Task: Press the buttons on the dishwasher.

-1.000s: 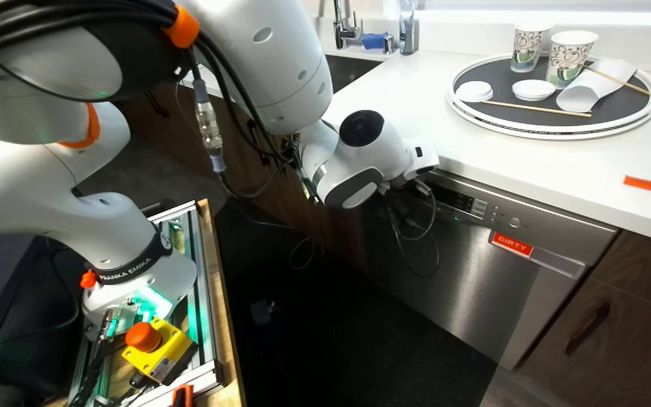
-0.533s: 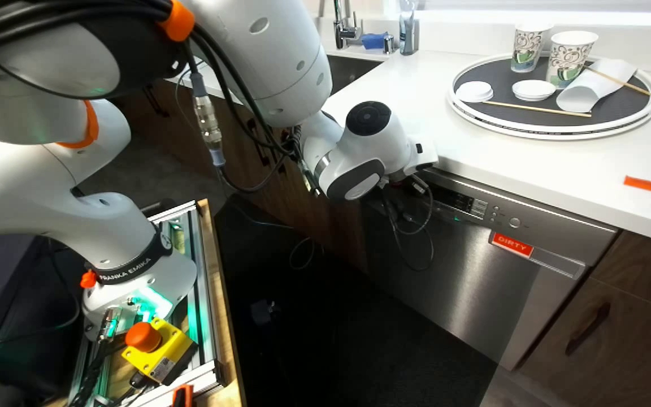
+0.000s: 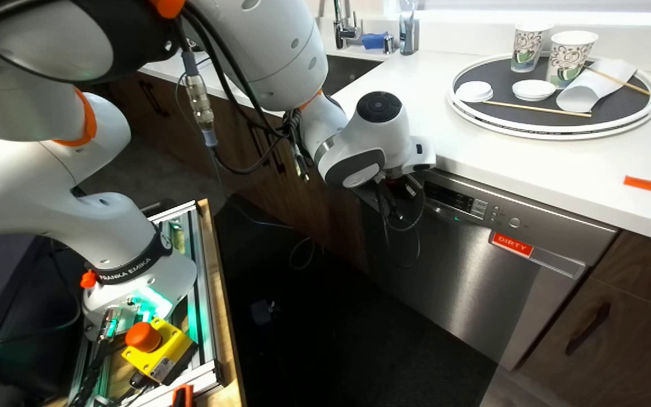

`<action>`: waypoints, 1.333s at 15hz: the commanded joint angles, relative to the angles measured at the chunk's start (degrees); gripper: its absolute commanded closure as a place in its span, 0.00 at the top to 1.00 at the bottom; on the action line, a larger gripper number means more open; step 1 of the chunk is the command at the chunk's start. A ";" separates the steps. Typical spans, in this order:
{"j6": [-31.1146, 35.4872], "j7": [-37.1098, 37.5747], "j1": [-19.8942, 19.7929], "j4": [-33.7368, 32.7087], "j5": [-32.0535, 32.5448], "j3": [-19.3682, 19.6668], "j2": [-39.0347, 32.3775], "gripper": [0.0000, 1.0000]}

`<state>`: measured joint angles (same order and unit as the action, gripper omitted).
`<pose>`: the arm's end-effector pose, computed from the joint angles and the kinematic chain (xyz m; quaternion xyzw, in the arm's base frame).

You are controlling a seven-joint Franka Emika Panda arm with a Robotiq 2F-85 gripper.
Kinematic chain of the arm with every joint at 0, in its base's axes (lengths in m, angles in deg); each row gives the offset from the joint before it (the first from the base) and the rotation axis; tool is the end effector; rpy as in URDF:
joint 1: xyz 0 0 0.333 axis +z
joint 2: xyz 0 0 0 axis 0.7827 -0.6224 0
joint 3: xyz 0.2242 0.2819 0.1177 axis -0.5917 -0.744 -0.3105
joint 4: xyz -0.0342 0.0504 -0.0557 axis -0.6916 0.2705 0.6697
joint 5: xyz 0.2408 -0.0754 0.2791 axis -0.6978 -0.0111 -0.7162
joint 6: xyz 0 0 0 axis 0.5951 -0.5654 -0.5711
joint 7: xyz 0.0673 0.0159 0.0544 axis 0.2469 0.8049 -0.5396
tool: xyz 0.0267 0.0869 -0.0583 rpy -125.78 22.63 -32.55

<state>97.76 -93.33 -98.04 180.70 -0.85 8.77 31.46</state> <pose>0.5576 -0.0887 0.1943 -0.9682 -0.1435 -0.1652 0.1209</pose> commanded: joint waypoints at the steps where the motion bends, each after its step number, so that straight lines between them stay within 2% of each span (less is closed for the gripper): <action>1: -6.97 -1.04 0.43 1.86 -6.14 -0.72 4.64 0.00; 5: -12.59 -1.85 2.73 2.82 -11.90 0.44 9.78 0.00; 6: -13.84 -2.44 3.08 3.03 -13.39 0.43 10.90 0.11; 7: -14.82 -2.71 3.76 3.44 -14.80 0.76 12.42 0.27; 10: -21.12 -4.16 6.68 4.24 -18.68 2.52 17.30 0.47; 13: -25.62 -3.59 13.32 4.65 -20.42 8.67 22.27 0.71; 17: -29.41 -1.46 25.00 5.31 -18.86 20.45 27.31 0.99; 20: -28.49 -0.65 31.18 6.22 -17.37 26.72 29.30 1.00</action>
<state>69.88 -95.56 -73.02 184.49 -19.24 29.63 57.20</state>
